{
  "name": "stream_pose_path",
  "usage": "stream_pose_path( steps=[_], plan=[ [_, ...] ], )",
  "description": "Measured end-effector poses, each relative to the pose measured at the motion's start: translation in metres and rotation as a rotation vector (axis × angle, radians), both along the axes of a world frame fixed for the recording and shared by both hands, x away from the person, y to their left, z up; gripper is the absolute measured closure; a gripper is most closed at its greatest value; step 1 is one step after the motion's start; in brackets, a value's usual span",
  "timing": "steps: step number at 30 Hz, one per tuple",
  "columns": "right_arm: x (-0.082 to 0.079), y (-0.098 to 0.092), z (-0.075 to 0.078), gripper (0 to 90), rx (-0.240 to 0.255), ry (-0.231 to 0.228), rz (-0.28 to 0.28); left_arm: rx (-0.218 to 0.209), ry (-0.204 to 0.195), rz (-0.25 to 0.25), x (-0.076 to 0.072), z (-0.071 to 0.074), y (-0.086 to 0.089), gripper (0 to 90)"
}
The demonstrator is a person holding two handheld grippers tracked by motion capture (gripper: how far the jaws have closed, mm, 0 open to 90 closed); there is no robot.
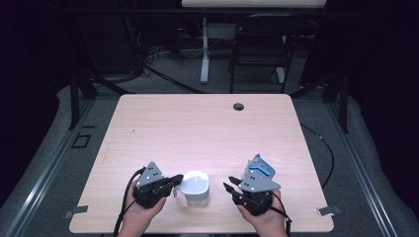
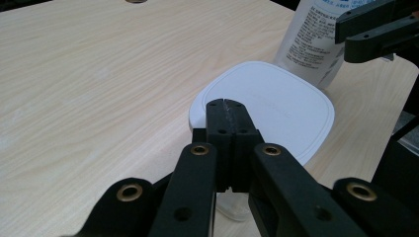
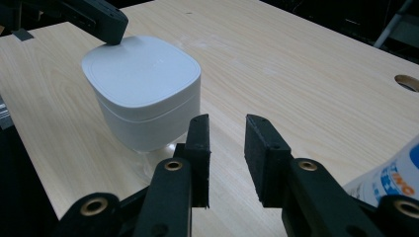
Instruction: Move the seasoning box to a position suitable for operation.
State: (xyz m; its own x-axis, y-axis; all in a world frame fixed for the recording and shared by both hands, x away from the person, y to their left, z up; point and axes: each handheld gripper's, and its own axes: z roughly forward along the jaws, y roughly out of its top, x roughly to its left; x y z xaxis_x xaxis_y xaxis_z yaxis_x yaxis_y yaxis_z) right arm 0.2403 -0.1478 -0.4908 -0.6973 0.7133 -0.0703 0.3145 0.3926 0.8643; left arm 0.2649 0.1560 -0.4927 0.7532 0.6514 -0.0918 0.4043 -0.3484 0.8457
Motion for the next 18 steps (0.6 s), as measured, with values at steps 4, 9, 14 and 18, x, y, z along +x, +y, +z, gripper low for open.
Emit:
stream_pose_path(
  steps=[4,9,14,18],
  plan=[
    [0.006,0.005,0.003,70.2,-0.001,0.013,0.014,0.0,-0.001,0.002,0.0,0.0,0.0,90.0],
    [0.009,0.012,0.004,70.8,-0.004,0.013,0.037,-0.002,-0.004,0.006,-0.001,-0.001,0.0,90.0],
    [0.007,0.016,0.003,74.5,-0.007,0.012,0.058,-0.009,-0.002,0.01,-0.001,-0.001,0.0,90.0],
    [0.003,0.021,-0.002,81.4,-0.021,0.008,0.068,-0.013,-0.002,0.008,-0.002,-0.001,0.001,90.0]
  ],
)
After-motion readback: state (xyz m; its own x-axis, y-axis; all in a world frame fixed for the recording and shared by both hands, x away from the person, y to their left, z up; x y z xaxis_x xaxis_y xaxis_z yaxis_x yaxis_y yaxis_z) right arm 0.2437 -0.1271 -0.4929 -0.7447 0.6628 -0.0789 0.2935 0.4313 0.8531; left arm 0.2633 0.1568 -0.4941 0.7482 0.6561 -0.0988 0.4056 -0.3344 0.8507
